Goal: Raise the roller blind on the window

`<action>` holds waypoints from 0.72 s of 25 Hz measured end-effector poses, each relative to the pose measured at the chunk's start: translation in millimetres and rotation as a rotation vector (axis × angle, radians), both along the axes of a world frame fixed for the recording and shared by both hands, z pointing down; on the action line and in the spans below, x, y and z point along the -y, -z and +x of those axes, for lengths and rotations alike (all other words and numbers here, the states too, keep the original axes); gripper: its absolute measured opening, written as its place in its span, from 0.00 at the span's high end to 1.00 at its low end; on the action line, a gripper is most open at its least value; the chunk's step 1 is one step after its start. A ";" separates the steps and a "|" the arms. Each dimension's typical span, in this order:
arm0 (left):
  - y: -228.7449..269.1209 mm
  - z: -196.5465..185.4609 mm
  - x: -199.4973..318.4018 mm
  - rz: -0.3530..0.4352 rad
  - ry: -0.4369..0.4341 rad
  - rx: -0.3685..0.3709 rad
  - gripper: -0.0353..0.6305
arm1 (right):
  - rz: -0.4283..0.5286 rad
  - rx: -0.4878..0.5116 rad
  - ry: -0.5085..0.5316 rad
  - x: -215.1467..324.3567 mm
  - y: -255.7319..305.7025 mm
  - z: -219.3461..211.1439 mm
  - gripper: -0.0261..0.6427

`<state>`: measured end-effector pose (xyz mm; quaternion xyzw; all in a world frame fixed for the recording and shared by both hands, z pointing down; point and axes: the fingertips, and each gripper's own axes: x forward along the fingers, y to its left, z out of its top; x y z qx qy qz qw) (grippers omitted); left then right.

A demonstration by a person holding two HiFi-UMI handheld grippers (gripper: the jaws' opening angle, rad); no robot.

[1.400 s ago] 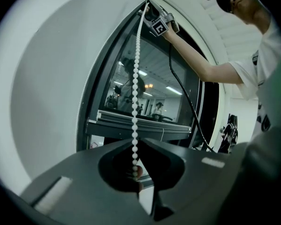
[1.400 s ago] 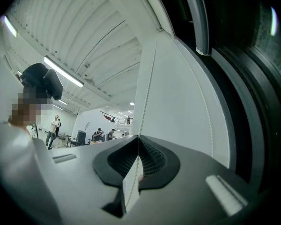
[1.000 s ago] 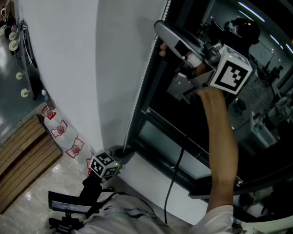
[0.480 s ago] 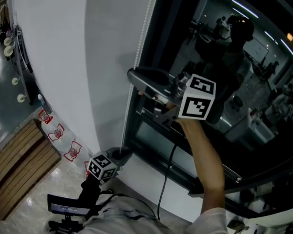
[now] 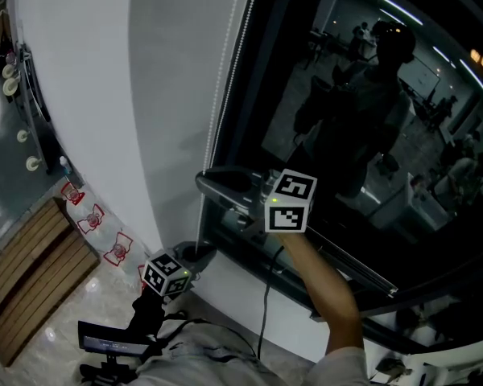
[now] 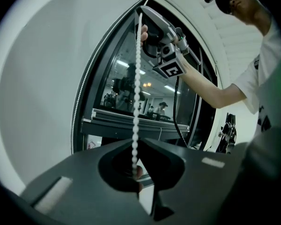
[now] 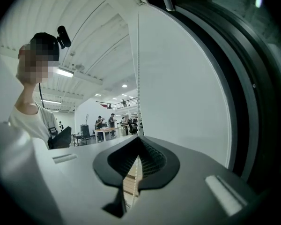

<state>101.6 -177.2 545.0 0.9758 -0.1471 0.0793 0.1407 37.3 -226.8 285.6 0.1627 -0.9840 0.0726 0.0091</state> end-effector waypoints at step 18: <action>-2.0 -1.7 4.4 0.012 0.008 0.029 0.95 | -0.223 -0.238 -0.027 -20.8 -197.5 -9.3 0.95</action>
